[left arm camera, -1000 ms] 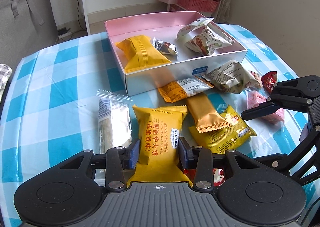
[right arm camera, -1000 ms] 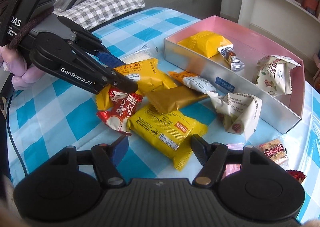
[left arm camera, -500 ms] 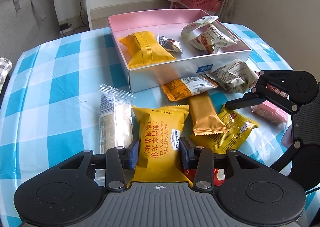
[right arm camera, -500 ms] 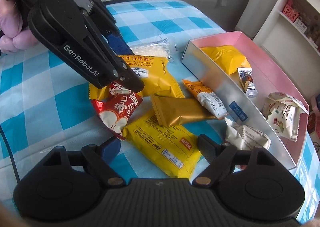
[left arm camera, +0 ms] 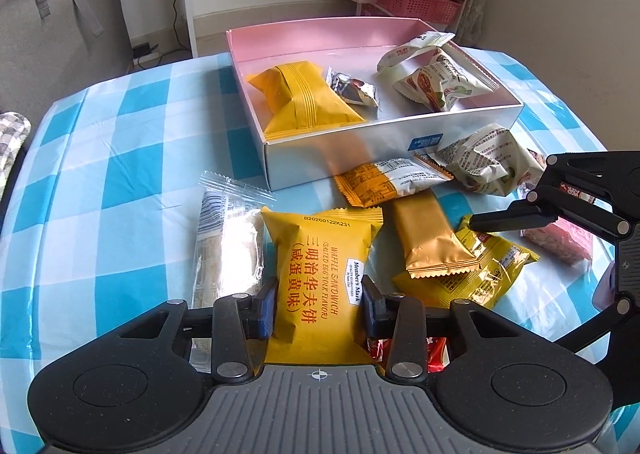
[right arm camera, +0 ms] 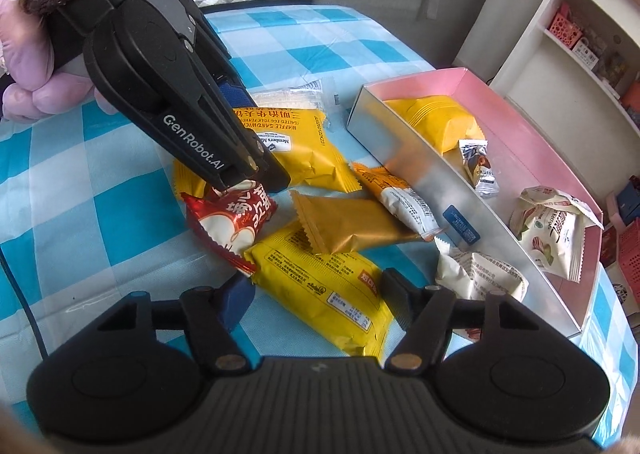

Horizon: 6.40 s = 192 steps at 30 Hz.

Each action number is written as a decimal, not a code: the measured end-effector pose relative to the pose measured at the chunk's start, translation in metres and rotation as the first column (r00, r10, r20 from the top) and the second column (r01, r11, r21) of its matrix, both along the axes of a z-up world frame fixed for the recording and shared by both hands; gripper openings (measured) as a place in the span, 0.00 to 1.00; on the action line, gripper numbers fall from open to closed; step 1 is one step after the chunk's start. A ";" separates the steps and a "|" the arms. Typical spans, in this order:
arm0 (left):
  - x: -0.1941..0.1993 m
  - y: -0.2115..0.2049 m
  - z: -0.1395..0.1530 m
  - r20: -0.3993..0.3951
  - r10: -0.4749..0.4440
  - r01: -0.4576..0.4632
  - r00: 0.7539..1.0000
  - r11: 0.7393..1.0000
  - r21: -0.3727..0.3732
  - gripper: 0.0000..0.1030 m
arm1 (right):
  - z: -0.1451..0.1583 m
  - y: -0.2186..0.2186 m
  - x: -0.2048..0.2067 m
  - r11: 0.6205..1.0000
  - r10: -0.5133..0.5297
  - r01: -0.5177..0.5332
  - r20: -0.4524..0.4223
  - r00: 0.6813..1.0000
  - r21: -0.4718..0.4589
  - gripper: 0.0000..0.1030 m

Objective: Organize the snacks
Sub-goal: 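Grasp the yellow wafer bar with the right gripper, then carry the yellow cake packet and yellow wafer bar over the pink box, then lower both packets into the pink box and open both grippers, then lift both grippers out of the box toward the loose snacks, then grasp the red candy wrapper with the left gripper while the right grasps the pink wafer packet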

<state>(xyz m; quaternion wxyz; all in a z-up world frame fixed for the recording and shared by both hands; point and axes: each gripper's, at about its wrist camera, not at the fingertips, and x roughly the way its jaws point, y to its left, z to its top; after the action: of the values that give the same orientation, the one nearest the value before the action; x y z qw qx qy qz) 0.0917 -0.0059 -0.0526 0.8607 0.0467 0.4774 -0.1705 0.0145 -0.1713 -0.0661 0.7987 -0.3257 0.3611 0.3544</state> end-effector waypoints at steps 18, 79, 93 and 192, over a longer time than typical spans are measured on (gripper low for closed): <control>-0.012 0.008 0.025 0.029 0.032 -0.031 0.999 0.998 -0.049 0.37 | 0.036 -0.011 0.015 0.973 -0.166 0.157 0.041 0.985 0.168 0.27; 0.100 -0.039 0.054 0.129 0.146 -0.124 0.981 0.979 -0.162 0.36 | 0.061 -0.070 0.127 0.550 -0.609 0.643 -0.271 0.745 0.533 0.16; 0.148 -0.060 0.029 0.158 0.141 -0.122 0.977 0.985 -0.123 0.36 | 0.062 -0.084 0.139 0.518 -0.618 0.653 -0.285 0.732 0.553 0.20; -0.079 -0.043 -0.013 0.150 -0.113 0.111 0.982 0.994 0.023 0.90 | -0.007 -0.107 -0.012 0.796 -0.578 0.579 -0.063 0.814 0.175 1.00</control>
<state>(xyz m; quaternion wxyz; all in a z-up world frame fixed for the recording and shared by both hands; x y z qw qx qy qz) 0.0131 -0.0493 -0.0653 0.8832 0.0924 0.4084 -0.2112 0.0029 -0.2785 -0.0727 0.8943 -0.1230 0.4111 0.1269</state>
